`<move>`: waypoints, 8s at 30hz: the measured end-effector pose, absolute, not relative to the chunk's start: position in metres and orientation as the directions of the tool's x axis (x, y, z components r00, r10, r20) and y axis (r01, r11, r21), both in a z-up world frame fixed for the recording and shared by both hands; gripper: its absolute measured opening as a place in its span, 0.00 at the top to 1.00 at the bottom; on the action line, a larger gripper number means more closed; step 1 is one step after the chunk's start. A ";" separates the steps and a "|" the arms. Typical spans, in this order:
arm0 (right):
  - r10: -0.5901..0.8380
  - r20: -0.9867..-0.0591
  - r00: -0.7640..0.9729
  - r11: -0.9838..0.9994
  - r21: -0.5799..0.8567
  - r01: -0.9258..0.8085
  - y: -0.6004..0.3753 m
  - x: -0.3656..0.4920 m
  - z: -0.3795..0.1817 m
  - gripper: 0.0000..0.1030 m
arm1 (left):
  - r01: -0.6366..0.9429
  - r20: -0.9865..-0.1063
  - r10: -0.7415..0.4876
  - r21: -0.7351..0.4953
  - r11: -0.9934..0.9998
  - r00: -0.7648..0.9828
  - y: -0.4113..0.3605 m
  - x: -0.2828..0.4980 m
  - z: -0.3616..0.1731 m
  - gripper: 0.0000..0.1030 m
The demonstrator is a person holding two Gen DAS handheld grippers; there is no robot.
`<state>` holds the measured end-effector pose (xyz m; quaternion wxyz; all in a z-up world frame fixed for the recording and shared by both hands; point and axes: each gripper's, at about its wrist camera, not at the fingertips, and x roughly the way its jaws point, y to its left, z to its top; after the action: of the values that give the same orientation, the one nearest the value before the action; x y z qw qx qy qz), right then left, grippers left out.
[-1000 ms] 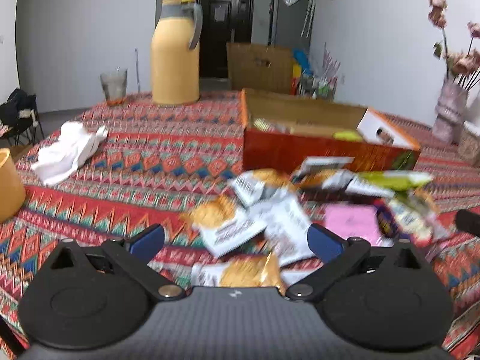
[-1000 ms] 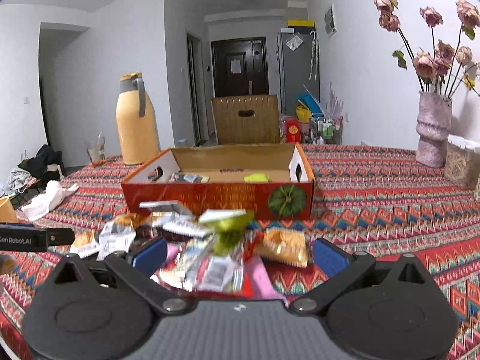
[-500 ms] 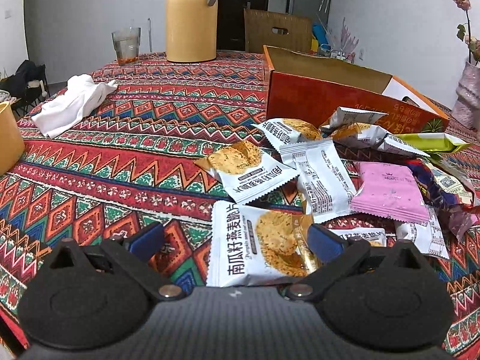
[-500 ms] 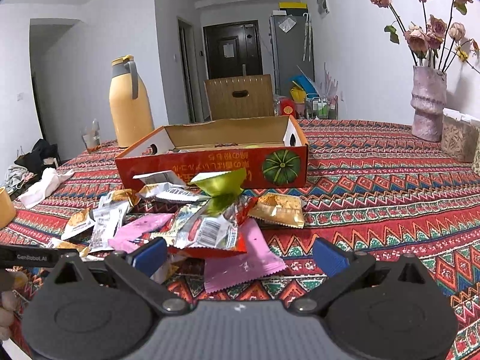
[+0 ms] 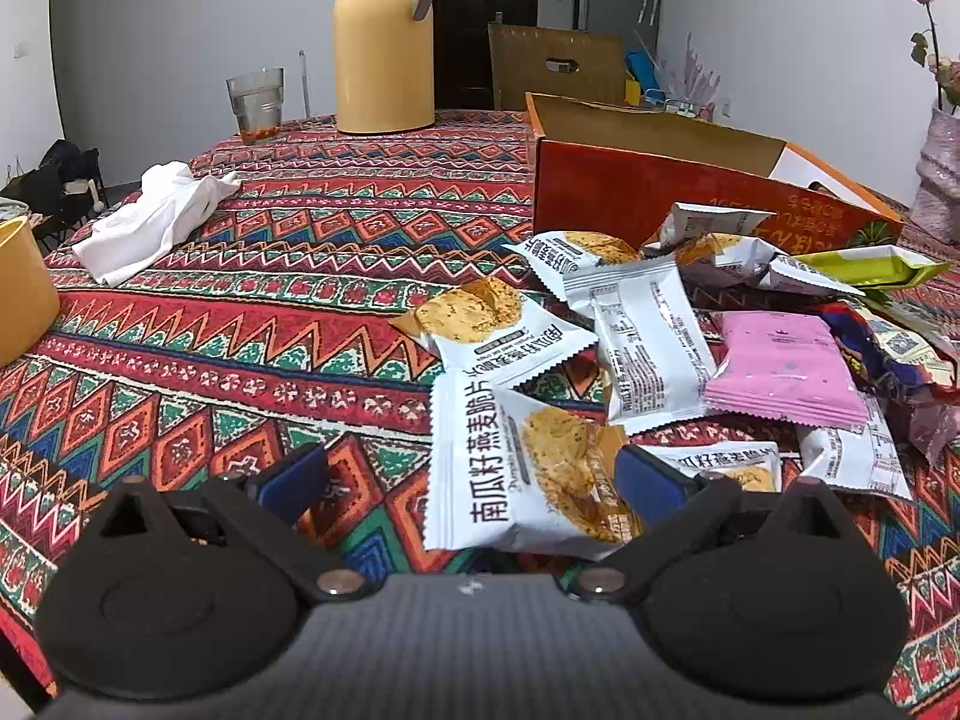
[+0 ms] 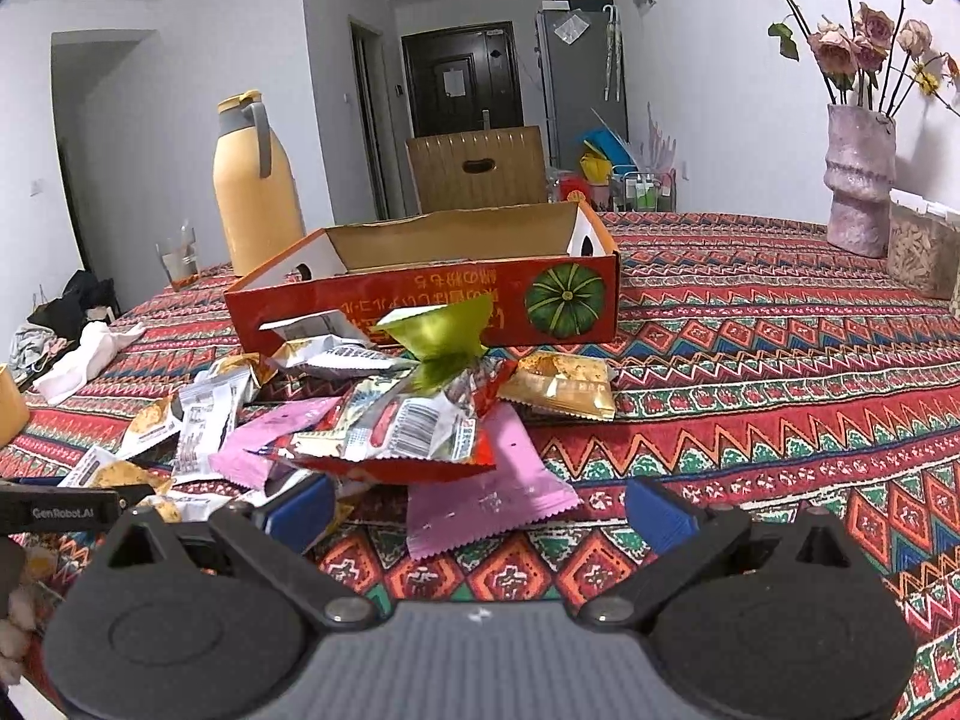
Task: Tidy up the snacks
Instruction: 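Grasp the white pumpkin-seed cracker pack with the left gripper, then lift the cracker pack with the left gripper while the right grasps a silver wrapped pack, then lower both packs into the orange box and open both grippers, then withdraw both tools from the box back toward the snack pile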
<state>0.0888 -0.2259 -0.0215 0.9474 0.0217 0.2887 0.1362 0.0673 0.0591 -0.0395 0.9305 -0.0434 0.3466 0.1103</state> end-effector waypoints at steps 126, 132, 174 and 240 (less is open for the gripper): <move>0.262 -0.380 0.887 0.965 0.128 -0.229 -0.223 0.228 0.068 0.51 | 0.000 -0.334 -0.022 -0.066 0.998 0.942 0.007 0.177 0.102 0.86; 0.259 -0.393 0.882 0.966 0.110 -0.234 -0.214 0.271 0.068 0.51 | -0.021 -0.351 -0.008 -0.078 0.997 0.936 0.012 0.220 0.098 0.86; 0.232 -0.490 0.840 0.973 0.121 -0.198 -0.202 0.344 0.003 0.00 | -0.100 -0.424 0.049 -0.098 0.990 0.904 0.023 0.286 0.030 0.00; 0.252 -0.656 0.711 0.942 -0.002 -0.335 -0.209 0.162 -0.045 0.21 | -0.096 -0.537 0.017 -0.120 0.988 0.843 0.050 0.087 0.002 0.00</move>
<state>0.1618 -0.2086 -0.0446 0.9231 -0.0605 0.3450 0.1590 0.0874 0.0496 0.0017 0.9574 -0.0711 0.2782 0.0296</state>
